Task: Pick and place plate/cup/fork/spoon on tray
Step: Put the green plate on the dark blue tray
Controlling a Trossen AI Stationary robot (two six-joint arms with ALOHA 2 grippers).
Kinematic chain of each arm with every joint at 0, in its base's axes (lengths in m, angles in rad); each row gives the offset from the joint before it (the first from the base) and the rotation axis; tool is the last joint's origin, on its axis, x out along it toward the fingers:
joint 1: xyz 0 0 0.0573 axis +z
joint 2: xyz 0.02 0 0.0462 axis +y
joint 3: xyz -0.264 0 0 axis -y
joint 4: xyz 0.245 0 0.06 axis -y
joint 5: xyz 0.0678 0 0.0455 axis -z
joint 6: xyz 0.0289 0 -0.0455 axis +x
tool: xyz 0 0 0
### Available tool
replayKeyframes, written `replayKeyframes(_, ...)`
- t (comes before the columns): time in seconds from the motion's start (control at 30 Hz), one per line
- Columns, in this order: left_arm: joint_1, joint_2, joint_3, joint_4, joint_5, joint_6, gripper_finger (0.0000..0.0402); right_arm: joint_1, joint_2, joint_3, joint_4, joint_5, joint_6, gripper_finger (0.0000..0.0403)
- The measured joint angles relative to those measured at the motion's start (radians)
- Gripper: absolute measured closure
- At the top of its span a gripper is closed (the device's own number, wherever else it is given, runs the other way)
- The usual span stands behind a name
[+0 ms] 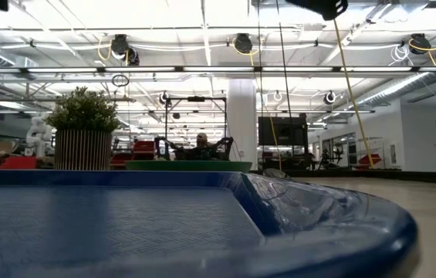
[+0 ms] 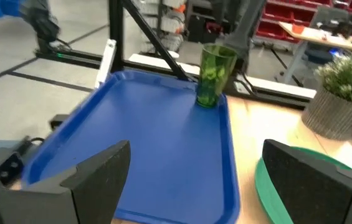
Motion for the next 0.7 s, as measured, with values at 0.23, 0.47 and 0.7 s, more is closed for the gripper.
replayKeyframes(0.23,0.057,0.000,0.116,0.002,-0.018,0.130,0.0170,0.053,-0.077,0.000,-0.004,0.000,-0.001,0.0046)
replayKeyframes(0.47,0.095,0.004,0.182,0.039,-0.134,0.250,0.0170,0.105,-0.134,0.000,-0.038,0.002,0.024,0.0046)
replayKeyframes(0.7,0.150,0.023,0.182,0.283,-0.169,0.528,0.0170,0.118,-0.135,0.000,-0.079,0.004,0.117,0.0046)
